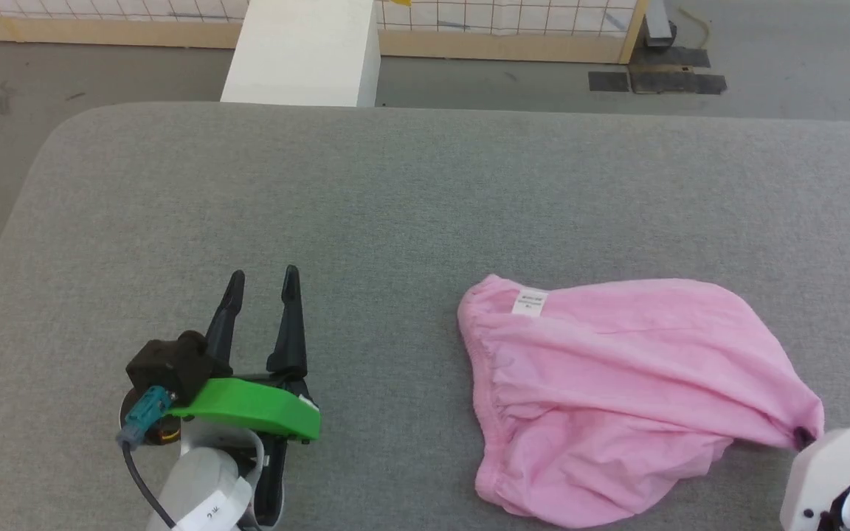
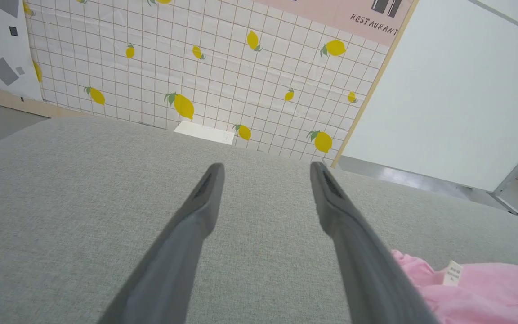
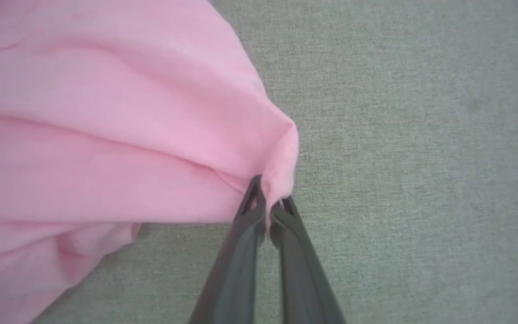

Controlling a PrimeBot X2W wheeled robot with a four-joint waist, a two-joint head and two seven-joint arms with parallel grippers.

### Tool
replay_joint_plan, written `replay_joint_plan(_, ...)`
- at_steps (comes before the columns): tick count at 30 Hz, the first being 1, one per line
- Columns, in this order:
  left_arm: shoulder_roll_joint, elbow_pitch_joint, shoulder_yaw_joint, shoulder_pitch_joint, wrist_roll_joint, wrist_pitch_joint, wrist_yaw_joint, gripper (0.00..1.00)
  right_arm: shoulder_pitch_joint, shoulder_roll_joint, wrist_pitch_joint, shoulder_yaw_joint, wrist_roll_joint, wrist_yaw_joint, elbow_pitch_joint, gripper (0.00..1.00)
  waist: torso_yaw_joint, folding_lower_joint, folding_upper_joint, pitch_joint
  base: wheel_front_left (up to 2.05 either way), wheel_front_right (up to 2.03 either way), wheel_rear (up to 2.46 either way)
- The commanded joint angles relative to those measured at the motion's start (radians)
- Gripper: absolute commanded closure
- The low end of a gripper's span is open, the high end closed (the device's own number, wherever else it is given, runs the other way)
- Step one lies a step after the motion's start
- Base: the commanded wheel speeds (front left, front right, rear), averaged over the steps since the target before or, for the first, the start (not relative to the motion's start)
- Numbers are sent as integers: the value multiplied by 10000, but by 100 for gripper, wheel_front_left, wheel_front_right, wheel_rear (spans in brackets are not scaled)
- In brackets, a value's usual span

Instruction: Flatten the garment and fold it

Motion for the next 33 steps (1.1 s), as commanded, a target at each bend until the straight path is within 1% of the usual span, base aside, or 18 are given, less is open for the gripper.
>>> replay_joint_plan(1,-5,-4,34,35,41,-36,-39,0,35,4,-174,-26,167,-13,52,0,-53,0,-1,43,0,0,0)
replay_joint_plan(4,-5,24,35,-9,64,-36,-64,0,-60,4,-1094,-152,585,-13,19,0,-127,0,-1,51,0,0,0)
replay_joint_plan(7,-5,103,-201,-83,-109,-36,-112,0,-155,4,-2518,-195,477,-13,-158,0,-194,0,-1,14,0,0,0)
replay_joint_plan(10,-5,295,-770,-251,-368,34,-136,0,-110,5,-3656,55,146,-13,-368,0,-260,0,-1,-11,0,0,0)
replay_joint_plan(13,-5,536,-1592,-509,-623,593,-58,0,-85,5,-4396,416,142,-13,-496,0,-431,0,-1,2,0,0,0)
replay_joint_plan(16,-5,808,-2294,-823,-868,1298,91,0,-104,5,-4751,732,198,-13,-542,0,-608,0,-1,75,0,0,0)
replay_joint_plan(18,-5,1096,-2673,-1082,-972,1814,270,0,-130,5,-4851,1009,274,-13,-525,0,-732,0,-1,127,0,0,0)
replay_joint_plan(20,-5,1491,-2929,-1394,-1009,2372,545,0,-184,5,-4880,1245,352,-13,-475,0,-881,0,-1,203,0,0,0)
replay_joint_plan(24,-4,2208,-3291,-2025,-909,3335,907,0,-287,5,-4866,1553,449,-13,-395,0,-1132,0,-1,335,0,0,0)
replay_joint_plan(29,16,2970,-3490,-2651,-711,4261,1278,0,-415,5,-4869,1767,509,-13,-360,0,-1376,0,-1,491,0,0,0)
replay_joint_plan(33,177,3614,-3829,-3055,-338,5166,1526,0,-478,5,-4879,1928,606,-13,-298,0,-1479,0,-1,558,0,0,0)
